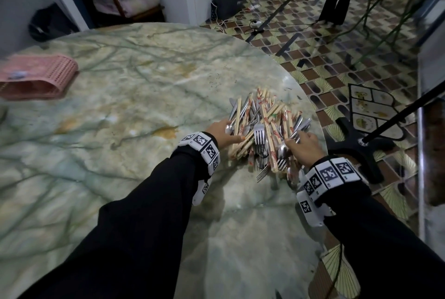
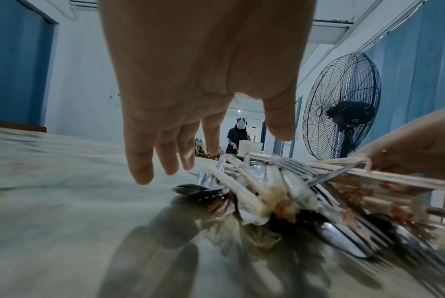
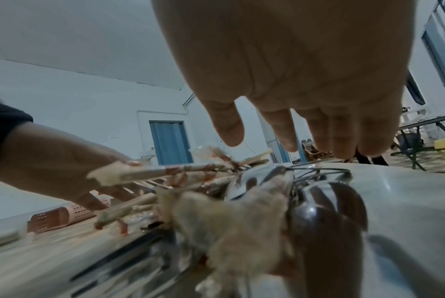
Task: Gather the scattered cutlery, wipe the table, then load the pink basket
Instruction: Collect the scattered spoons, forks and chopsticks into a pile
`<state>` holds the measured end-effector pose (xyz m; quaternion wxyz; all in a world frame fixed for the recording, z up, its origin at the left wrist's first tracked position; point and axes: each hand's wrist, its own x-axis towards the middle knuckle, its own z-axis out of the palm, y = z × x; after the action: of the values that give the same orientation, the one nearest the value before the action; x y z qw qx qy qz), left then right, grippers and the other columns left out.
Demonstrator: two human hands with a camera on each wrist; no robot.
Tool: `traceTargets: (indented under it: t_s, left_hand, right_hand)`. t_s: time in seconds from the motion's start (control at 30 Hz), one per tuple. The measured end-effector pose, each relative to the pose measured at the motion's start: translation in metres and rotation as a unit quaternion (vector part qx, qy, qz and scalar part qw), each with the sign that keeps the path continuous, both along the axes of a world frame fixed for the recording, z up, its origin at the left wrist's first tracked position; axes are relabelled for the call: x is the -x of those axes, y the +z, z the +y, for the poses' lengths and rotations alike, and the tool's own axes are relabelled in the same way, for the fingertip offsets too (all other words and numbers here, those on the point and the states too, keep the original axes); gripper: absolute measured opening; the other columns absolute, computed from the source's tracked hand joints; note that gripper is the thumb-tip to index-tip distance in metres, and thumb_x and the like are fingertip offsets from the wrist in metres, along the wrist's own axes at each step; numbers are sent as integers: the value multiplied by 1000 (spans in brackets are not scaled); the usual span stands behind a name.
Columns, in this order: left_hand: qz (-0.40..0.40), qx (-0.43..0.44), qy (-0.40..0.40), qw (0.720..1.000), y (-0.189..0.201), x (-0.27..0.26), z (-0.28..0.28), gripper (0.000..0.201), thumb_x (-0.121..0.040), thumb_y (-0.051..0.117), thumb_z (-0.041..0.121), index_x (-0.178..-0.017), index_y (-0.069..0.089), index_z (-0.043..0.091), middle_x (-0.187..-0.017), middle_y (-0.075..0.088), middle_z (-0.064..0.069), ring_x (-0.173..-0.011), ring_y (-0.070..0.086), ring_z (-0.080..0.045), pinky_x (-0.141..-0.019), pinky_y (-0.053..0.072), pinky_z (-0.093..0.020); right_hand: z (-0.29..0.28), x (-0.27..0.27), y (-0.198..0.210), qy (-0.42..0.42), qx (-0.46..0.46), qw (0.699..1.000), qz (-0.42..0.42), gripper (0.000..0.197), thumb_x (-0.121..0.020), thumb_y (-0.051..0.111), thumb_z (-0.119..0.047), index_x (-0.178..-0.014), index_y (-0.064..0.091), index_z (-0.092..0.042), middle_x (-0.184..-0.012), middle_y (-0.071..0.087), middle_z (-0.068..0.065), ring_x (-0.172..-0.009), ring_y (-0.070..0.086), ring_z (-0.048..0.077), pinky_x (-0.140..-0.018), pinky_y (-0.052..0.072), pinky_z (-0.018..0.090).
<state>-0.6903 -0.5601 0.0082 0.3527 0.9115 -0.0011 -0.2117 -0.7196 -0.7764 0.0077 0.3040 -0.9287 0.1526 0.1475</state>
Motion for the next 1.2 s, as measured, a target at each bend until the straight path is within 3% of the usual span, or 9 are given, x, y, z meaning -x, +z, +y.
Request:
traceTargets:
  t_s: [0.1, 0.3, 0.43, 0.53, 0.6, 0.77, 0.9, 1.2]
  left_hand:
    - [-5, 4, 8, 1000, 7, 15, 5, 62, -86, 63, 32, -137, 39, 7, -133, 51, -12, -114, 53, -29, -98, 44, -38]
    - [-33, -8, 20, 999, 22, 48, 26, 45, -92, 55, 23, -134, 45, 10, -135, 51, -10, -121, 49, -25, -92, 37, -25]
    - [-41, -53, 27, 997, 26, 71, 55, 55, -92, 54, 31, -140, 36, 12, -146, 38, -10, -131, 39, -24, -104, 31, -30]
    - [-37, -74, 50, 995, 25, 88, 93, 55, -92, 54, 33, -140, 37, 11, -147, 36, -10, -134, 35, -24, -107, 28, -30]
    - [-42, -84, 73, 993, 24, 101, 123, 54, -92, 54, 33, -139, 38, 12, -147, 36, -10, -134, 35, -24, -108, 28, -30]
    - [-53, -85, 161, 982, 15, 140, 207, 51, -90, 58, 29, -136, 44, 14, -143, 40, -10, -132, 37, -26, -109, 29, -34]
    - [-50, -102, 192, 975, 10, 174, 274, 49, -89, 59, 25, -134, 45, 12, -141, 42, -11, -131, 38, -27, -108, 27, -32]
    - [-44, -144, 204, 967, 3, 229, 407, 49, -89, 59, 22, -134, 46, 10, -141, 43, -12, -132, 37, -25, -106, 26, -28]
  right_hand:
    - [4, 11, 7, 35, 23, 999, -31, 50, -95, 44, -22, -142, 34, -10, -150, 25, 13, -137, 24, 30, -111, 24, 43]
    - [24, 30, 19, 85, 72, 991, -75, 49, -92, 44, -10, -140, 38, -10, -150, 28, 12, -138, 24, 29, -113, 23, 44]
    - [54, 46, 31, 121, 86, 981, -128, 48, -90, 48, -10, -138, 41, -10, -146, 34, 11, -136, 26, 27, -115, 20, 43]
    - [98, 66, 34, 191, 81, 962, -177, 51, -90, 53, -23, -138, 40, -12, -144, 37, 9, -133, 32, 25, -112, 23, 40]
    - [138, 85, 26, 274, 73, 945, -164, 60, -91, 52, -36, -143, 32, -14, -150, 28, 10, -138, 27, 24, -114, 22, 39]
    - [249, 133, -12, 439, 91, 894, -4, 77, -92, 39, -56, -150, -1, -25, -157, -10, 9, -145, 1, 28, -118, 9, 41]
    - [325, 153, -23, 462, 98, 881, 19, 79, -91, 40, -57, -150, -3, -27, -157, -12, 7, -145, -3, 28, -116, 4, 45]
    - [452, 157, -25, 474, 146, 868, -12, 78, -90, 42, -57, -150, 5, -24, -158, -6, 7, -145, 3, 26, -116, 8, 42]
